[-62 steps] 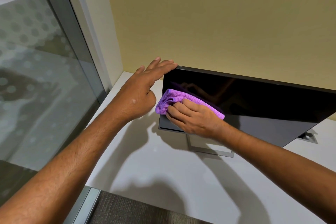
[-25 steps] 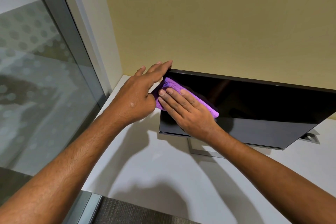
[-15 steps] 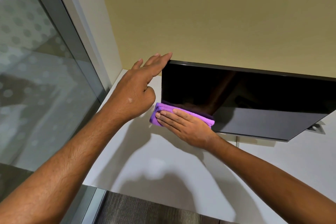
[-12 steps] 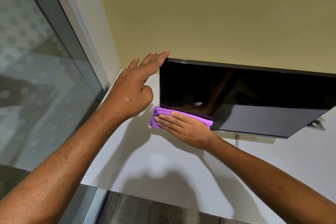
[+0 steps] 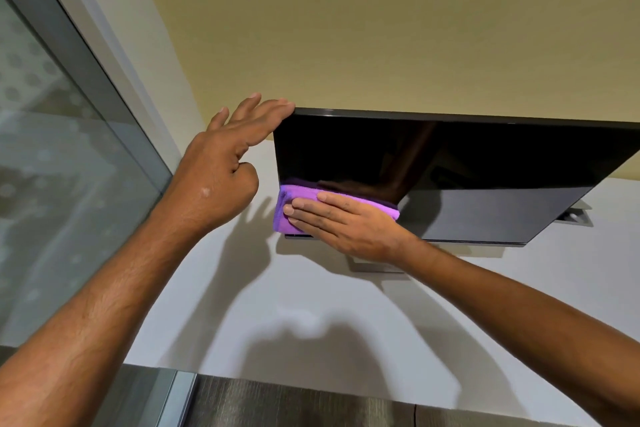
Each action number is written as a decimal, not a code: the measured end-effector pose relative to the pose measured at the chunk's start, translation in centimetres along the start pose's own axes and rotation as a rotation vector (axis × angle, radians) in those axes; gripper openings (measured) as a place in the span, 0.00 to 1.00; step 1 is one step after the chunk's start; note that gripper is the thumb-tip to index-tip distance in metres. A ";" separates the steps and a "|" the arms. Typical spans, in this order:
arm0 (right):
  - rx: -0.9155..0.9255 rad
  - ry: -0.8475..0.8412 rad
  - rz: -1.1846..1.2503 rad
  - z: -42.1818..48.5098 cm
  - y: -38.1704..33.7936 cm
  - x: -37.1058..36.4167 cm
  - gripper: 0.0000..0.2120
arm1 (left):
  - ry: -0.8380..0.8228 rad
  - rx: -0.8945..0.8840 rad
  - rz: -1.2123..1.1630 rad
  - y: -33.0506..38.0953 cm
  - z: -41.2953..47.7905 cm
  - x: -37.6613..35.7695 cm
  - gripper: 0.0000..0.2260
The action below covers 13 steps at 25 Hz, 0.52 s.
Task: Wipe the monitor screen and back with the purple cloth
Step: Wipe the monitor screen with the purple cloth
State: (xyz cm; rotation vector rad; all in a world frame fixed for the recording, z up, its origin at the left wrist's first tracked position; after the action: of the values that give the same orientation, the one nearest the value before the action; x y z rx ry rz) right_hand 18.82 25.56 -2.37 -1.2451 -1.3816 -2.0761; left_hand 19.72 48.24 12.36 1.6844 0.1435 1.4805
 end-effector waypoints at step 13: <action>-0.305 0.213 -0.097 -3.4 7.8 6.9 0.28 | 0.017 -0.028 -0.033 -0.1 0.0 -0.3 0.48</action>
State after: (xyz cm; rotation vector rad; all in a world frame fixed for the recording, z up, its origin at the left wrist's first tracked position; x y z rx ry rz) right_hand 18.77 20.18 7.14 -1.0422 -1.0806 -2.4757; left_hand 19.63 48.15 12.09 1.6401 0.1587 1.4666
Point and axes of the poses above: each hand's wrist, its own z-axis towards the middle knuckle, its own x-axis out of the back of the hand, y = z × x, the point moved 3 cm from there along z, towards the middle knuckle, and after that the axes turned 15 degrees about -y, right-handed, at the moved point
